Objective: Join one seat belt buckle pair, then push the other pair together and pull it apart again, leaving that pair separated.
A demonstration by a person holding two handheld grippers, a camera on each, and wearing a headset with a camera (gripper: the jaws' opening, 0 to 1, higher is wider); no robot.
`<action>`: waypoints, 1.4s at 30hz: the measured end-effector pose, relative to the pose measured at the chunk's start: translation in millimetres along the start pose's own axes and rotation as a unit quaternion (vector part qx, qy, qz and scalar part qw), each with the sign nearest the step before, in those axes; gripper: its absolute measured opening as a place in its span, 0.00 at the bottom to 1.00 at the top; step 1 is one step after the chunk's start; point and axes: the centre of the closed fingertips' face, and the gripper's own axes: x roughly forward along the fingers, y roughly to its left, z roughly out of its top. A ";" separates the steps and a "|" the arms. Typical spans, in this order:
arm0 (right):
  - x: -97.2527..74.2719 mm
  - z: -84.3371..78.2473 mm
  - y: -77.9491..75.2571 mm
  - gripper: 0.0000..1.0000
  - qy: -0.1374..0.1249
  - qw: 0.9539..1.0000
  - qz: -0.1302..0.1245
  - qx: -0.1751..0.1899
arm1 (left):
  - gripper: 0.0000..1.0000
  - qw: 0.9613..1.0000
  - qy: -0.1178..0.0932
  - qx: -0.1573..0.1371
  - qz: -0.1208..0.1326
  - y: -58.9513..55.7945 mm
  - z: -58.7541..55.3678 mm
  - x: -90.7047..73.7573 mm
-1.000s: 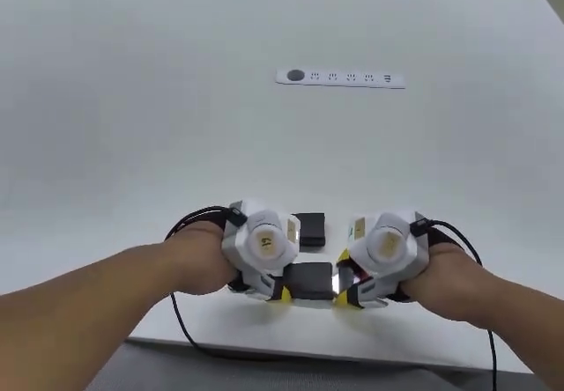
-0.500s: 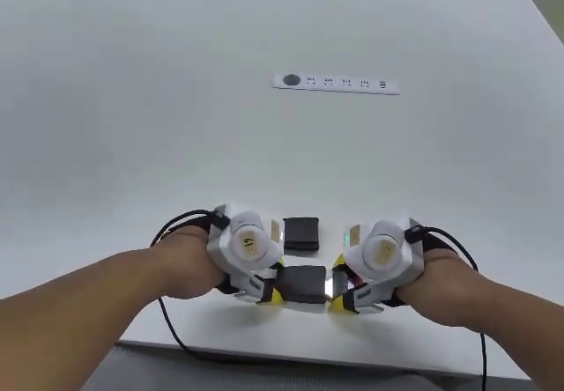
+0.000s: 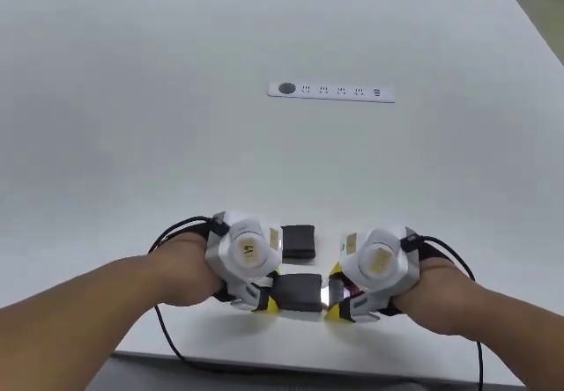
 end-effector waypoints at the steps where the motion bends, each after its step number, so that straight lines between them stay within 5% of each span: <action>1: -0.4 -0.1 0.0 0.34 0.001 1.000 -0.002 0.002 | 0.29 1.000 0.002 0.000 0.000 -0.3 0.1 -0.1; 16: -2.9 -0.7 -2.0 0.36 0.014 1.000 -0.014 0.010 | 0.31 0.999 0.034 -0.021 0.018 2.4 -4.8 -5.7; 20: -10.2 3.4 -4.4 0.38 0.002 0.999 -0.027 0.018 | 0.34 0.999 0.001 -0.047 0.022 4.0 4.7 -17.3; 31: -34.1 7.7 -19.3 0.38 -0.031 0.998 -0.043 0.039 | 0.36 0.997 -0.025 -0.051 0.049 34.7 16.7 -39.4; 42: -52.4 -25.0 -55.7 0.37 -0.015 0.995 -0.087 0.048 | 0.40 0.996 -0.016 -0.049 0.075 66.0 19.3 -35.4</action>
